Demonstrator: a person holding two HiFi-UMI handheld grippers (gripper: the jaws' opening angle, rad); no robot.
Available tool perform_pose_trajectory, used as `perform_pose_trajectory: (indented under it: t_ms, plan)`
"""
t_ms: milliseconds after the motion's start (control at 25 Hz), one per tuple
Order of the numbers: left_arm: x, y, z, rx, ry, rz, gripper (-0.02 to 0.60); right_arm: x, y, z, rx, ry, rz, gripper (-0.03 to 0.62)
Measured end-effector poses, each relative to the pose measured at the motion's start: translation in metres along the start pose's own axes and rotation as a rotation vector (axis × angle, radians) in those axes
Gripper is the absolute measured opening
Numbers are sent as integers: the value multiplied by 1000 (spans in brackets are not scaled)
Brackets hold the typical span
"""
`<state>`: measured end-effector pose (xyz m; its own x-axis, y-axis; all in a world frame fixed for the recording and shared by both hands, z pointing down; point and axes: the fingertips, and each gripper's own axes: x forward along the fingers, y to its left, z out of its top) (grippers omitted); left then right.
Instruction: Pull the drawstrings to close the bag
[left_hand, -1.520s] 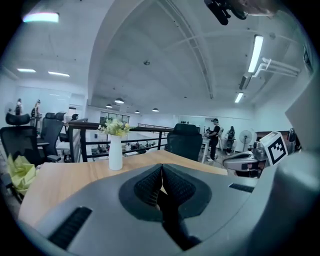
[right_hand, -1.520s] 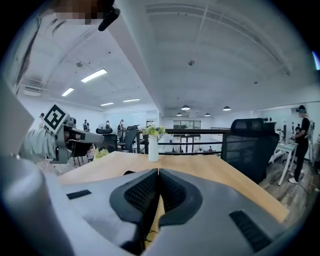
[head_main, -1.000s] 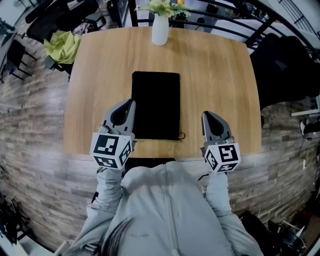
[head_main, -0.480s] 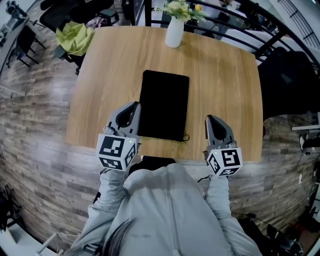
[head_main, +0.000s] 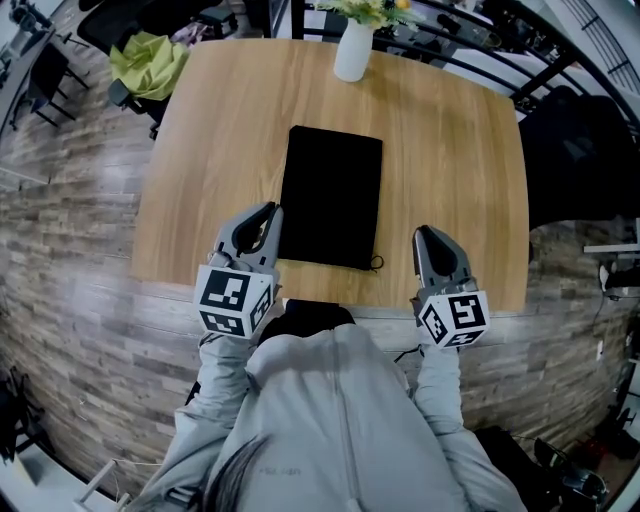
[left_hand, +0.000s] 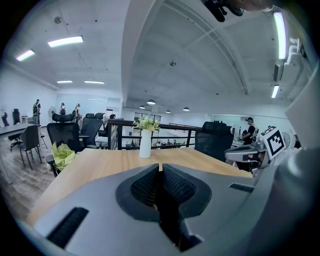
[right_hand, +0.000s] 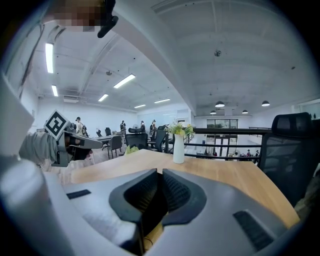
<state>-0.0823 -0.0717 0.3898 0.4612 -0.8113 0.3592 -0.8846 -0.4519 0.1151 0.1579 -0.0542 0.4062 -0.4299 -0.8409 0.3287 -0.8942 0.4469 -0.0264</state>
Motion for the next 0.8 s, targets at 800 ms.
perform_pose_trajectory:
  t_ms: [800]
  plan:
    - [-3,22,-124,4,278,-37,144,6,26,-105,-163,271,206,189]
